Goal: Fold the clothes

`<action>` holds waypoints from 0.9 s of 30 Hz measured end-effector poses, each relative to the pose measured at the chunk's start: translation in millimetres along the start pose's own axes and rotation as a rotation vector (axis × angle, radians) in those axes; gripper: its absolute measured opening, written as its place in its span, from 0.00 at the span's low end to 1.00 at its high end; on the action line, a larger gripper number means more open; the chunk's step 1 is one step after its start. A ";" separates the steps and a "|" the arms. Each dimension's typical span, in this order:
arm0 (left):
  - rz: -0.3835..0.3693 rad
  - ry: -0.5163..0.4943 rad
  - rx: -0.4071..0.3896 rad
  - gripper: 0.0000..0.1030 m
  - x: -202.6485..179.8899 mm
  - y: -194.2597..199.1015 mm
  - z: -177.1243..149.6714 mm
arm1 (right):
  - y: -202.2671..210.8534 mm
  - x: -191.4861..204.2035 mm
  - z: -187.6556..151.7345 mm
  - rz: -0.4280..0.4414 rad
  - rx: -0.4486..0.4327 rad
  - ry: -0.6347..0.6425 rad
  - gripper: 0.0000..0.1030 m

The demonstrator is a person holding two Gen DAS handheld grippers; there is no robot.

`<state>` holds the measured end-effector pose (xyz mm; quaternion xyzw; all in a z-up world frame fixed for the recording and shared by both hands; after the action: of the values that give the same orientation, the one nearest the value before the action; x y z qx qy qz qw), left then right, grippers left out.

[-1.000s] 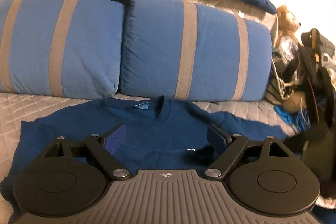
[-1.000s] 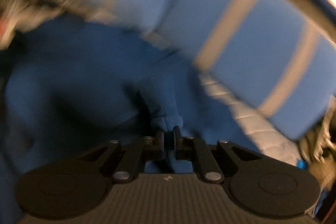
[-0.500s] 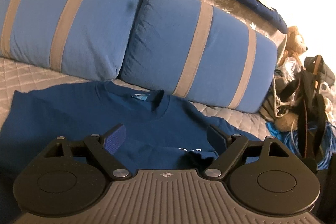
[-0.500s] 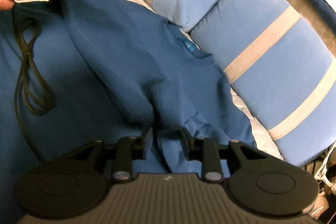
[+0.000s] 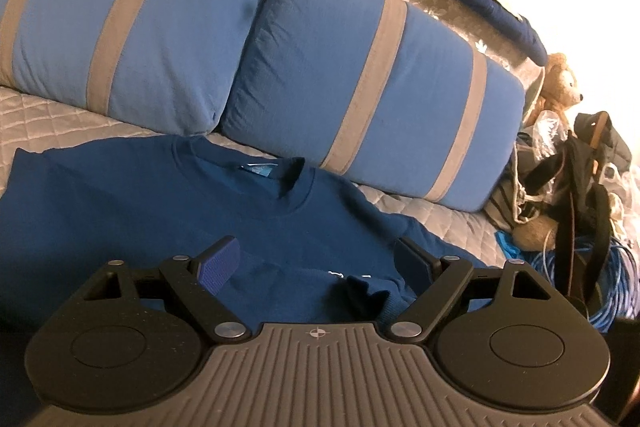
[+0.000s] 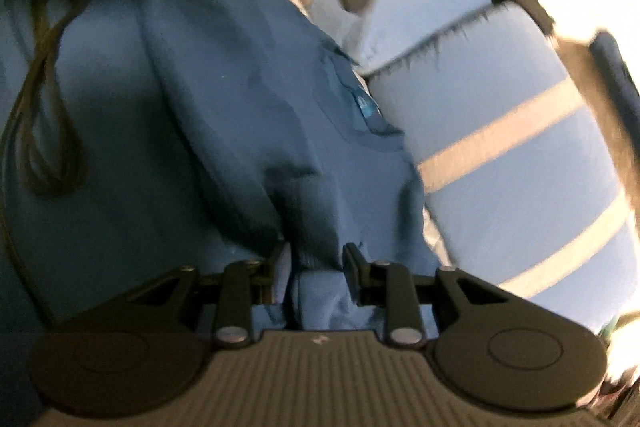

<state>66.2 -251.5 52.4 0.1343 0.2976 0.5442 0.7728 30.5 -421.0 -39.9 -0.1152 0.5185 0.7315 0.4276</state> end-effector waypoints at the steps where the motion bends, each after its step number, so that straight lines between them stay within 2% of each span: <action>1: -0.003 0.002 0.000 0.83 0.3 -0.1 0.0 | -1.6 2.9 2.3 -0.005 0.004 0.035 0.45; 6: -0.053 0.042 -0.002 0.83 4.6 0.9 0.4 | -13.7 9.3 8.3 -0.003 0.043 0.119 0.42; 8: -0.067 0.057 0.006 0.83 5.2 -0.1 0.1 | -15.2 5.3 9.4 0.011 0.048 0.095 0.40; 10: -0.082 0.072 0.018 0.83 5.8 -1.4 -0.9 | -14.4 -0.9 9.4 0.029 0.043 0.051 0.30; 11: -0.089 0.082 0.027 0.83 6.1 -2.4 -1.5 | -13.1 -4.3 9.0 0.036 0.037 0.027 0.16; 14: -0.127 0.131 0.066 0.83 9.8 -6.4 -4.0 | -4.1 -10.2 4.8 0.039 -0.003 -0.025 0.10; 18: -0.194 0.265 0.183 0.83 19.9 -24.5 -9.4 | 10.7 -15.1 -3.5 0.018 -0.069 -0.075 0.09; 23: -0.302 0.516 0.442 0.83 27.4 -63.5 -20.0 | 28.6 -17.4 -13.2 -0.017 -0.148 -0.091 0.09; 27: -0.383 0.678 0.552 0.83 21.7 -91.0 -29.5 | 35.9 -18.9 -18.1 -0.040 -0.195 -0.111 0.09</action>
<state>122.6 -268.8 -26.0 0.0921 0.6859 0.3057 0.6540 10.2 -449.6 -12.5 -0.1256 0.4180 0.7750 0.4570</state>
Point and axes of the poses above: each gripper's, at about its wrist camera, not at the fingertips, and y roughly against the way its jaws point, x to its left, z to its top, the point moved 2 cm from there along -y, roughly the way its jaws point, and after that the axes turned 6 degrees about z, right-handed, at the moved point
